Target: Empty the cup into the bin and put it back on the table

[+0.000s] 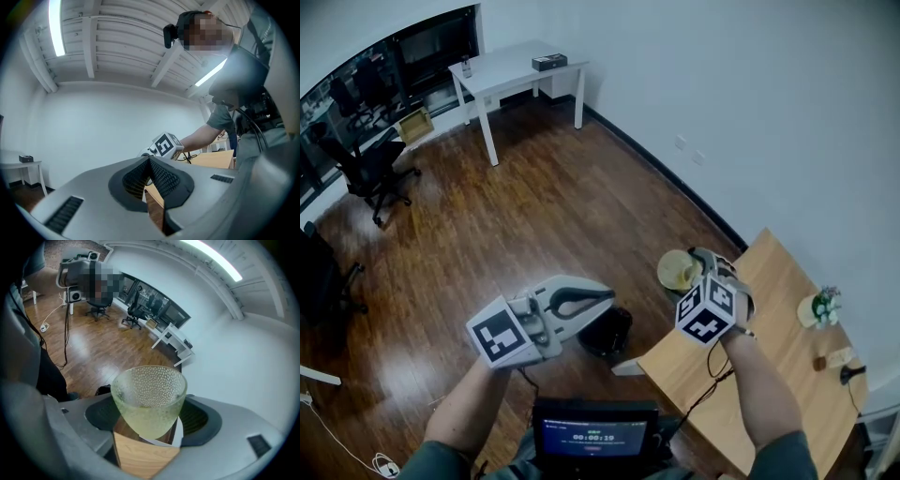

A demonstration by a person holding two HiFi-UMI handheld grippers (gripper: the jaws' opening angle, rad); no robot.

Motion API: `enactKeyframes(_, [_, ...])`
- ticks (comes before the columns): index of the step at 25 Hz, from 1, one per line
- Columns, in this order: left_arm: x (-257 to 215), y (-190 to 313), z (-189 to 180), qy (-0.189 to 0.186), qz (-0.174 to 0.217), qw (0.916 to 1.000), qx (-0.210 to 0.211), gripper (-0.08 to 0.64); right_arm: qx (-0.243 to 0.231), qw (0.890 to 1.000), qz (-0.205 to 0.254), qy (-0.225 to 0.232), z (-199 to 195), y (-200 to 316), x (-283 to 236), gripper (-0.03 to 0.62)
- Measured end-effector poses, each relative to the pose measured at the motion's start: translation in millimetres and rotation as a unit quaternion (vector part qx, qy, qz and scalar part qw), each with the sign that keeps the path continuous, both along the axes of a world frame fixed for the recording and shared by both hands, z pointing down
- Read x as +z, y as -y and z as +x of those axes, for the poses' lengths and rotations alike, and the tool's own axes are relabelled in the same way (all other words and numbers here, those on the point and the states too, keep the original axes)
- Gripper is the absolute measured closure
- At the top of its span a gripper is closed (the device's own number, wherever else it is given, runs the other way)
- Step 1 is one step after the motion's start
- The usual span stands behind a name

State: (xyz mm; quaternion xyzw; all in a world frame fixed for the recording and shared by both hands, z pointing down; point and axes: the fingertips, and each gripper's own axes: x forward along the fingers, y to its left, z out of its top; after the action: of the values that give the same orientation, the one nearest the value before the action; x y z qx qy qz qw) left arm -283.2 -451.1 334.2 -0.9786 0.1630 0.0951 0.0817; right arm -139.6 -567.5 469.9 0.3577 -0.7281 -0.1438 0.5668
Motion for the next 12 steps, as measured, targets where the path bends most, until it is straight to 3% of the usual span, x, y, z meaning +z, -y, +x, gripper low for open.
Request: enactKeyframes(12, [8, 11, 4, 0.007, -0.011, 0.9999, -0.004, 0.56, -0.038, 0.996, 0.001, -0.086, -3, 11, 15, 0.21])
